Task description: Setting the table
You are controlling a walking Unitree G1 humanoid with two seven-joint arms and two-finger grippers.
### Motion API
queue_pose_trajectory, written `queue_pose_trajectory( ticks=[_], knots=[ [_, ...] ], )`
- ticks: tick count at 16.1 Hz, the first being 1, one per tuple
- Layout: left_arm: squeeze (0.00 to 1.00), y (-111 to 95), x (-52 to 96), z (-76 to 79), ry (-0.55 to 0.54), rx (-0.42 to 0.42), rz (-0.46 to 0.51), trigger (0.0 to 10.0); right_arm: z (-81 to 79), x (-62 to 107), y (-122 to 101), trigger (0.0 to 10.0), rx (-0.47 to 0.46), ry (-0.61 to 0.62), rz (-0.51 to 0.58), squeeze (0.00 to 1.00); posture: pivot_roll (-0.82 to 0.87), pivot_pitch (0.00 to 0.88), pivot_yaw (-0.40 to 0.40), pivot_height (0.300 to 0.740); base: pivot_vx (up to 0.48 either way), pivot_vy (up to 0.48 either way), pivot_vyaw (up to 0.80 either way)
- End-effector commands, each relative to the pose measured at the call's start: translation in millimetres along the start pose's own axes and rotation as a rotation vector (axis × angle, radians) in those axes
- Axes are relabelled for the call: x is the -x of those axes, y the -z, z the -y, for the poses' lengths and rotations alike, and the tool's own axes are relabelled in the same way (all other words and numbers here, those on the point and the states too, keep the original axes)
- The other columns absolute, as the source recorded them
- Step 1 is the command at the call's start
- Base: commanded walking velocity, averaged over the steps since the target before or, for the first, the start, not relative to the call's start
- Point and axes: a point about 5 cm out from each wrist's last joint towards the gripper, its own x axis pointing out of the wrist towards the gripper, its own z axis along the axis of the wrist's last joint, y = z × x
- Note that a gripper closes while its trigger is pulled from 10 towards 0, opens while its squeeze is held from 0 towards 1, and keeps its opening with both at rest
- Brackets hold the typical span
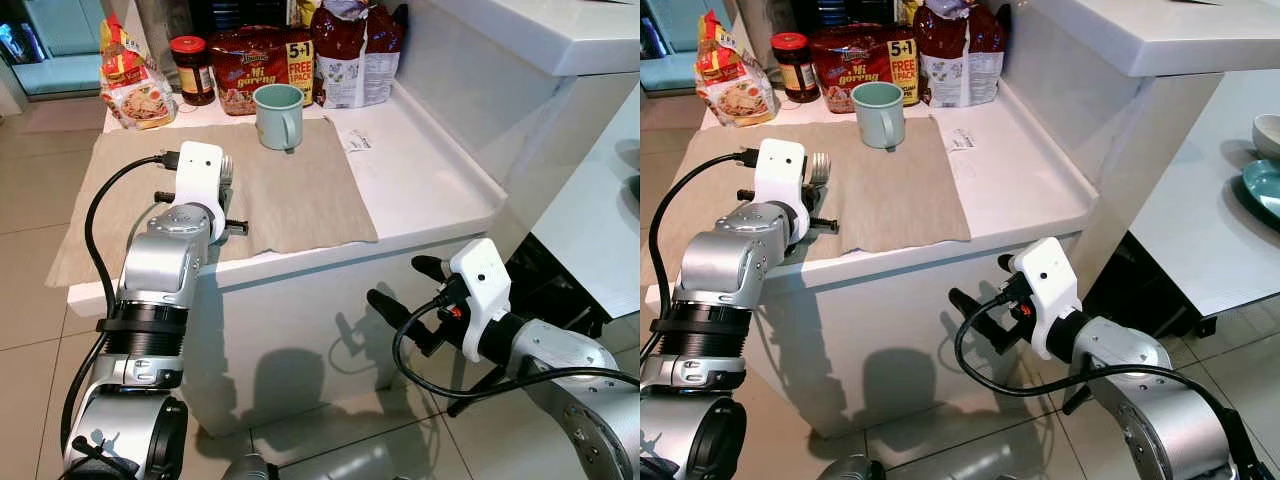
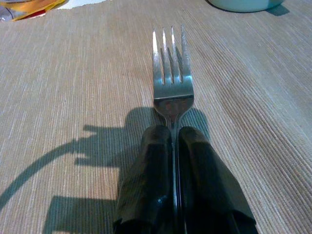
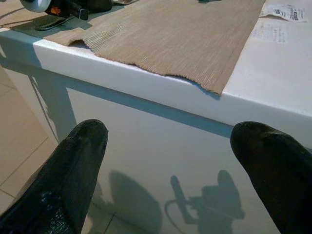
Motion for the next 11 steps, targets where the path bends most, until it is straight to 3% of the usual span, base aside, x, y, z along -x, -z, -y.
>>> queue_pose_trajectory(
  ticks=[1,2,3,4,6,7,8,9,10,11],
  knots=[
    [0.0,-7.4,1.9,-3.0,-0.009,0.012,0.041,0.0,2.8,-1.3,-5.4,10.0,0.02,0.018,0.027,0.0,-0.01,0.0,-0.005,0.74,0.0,0.0,0.0],
    [0.0,-17.2,4.7,-5.0,-0.007,0.042,0.119,0.0,5.5,-1.7,-8.7,10.0,0.016,0.041,0.052,0.0,0.0,0.0,-0.005,0.74,0.0,0.0,0.0],
    [0.0,-28.3,11.4,-7.6,0.015,0.127,0.239,0.0,10.1,-2.0,-15.5,10.0,0.001,0.092,0.109,0.0,0.0,0.0,-0.002,0.74,0.0,0.0,0.0],
    [0.0,-37.2,28.1,-12.6,0.062,0.196,0.416,0.0,15.5,-1.2,-25.2,10.0,-0.036,0.163,0.201,0.0,0.0,0.0,-0.002,0.74,0.0,0.0,0.0],
    [0.0,-31.0,50.7,-21.8,0.09,0.308,0.49,0.0,15.7,-0.7,-27.4,10.0,-0.079,0.218,0.255,0.0,0.02,0.0,-0.012,0.74,0.0,0.0,0.0],
    [0.0,-21.4,67.0,-18.1,0.175,0.316,0.52,0.0,11.9,-0.4,-25.5,10.0,-0.109,0.229,0.276,0.0,0.03,0.0,-0.022,0.74,0.0,0.0,0.0],
    [0.0,-8.5,87.0,-8.8,0.275,0.257,0.576,4.2,7.6,-0.9,-23.8,10.0,-0.128,0.237,0.296,0.0,0.04,0.0,-0.035,0.74,0.0,0.0,0.0],
    [0.0,-4.5,92.6,-6.2,0.29,0.234,0.591,4.2,7.1,-1.2,-23.8,10.0,-0.13,0.241,0.303,0.0,0.04,0.0,-0.039,0.74,0.0,0.0,0.0],
    [0.0,21.3,104.5,0.5,0.305,0.163,0.545,10.0,4.3,-0.2,-15.5,10.0,-0.15,0.266,0.304,0.0,0.07,0.007,-0.067,0.74,0.0,0.0,0.0],
    [0.0,44.1,114.8,6.5,0.302,0.109,0.493,10.0,-0.5,3.3,-6.4,10.0,-0.147,0.263,0.303,0.0,0.09,0.019,-0.084,0.74,0.0,0.0,0.0]
  ],
)
